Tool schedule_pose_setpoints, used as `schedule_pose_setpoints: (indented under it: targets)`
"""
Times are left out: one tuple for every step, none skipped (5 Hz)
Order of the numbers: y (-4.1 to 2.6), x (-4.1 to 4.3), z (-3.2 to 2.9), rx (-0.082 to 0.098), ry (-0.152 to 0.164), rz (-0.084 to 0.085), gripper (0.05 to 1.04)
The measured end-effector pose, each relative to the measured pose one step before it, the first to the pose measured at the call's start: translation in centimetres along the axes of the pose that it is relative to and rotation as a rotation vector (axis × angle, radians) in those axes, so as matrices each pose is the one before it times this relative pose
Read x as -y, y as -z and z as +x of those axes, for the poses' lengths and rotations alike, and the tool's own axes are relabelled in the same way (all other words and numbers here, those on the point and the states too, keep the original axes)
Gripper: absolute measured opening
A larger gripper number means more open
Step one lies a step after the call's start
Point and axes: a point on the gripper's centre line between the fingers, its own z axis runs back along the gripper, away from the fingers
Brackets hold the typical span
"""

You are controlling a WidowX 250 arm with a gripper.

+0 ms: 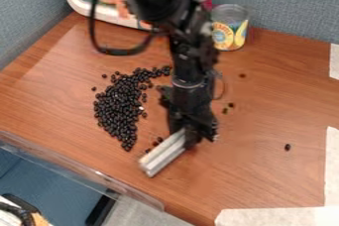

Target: Sweep into pile

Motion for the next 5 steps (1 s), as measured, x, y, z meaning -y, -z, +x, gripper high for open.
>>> schedule_pose_setpoints:
  targets:
    - [0.058,-1.463,-0.547,-0.0043,-0.0115,0.0115,0.370]
    - [0.091,-1.681,-0.711,-0.0048,-0.0194,0.0075,0.370]
    - [0.045,-1.862,-0.783,-0.0122,-0.0289,0.0183,0.370]
    - [0.043,-1.532,-0.577,-0.0102,-0.0004,0.0208,0.370]
    - [0.083,-1.183,-0.265,-0.0060,0.0225,0.0054,0.370]
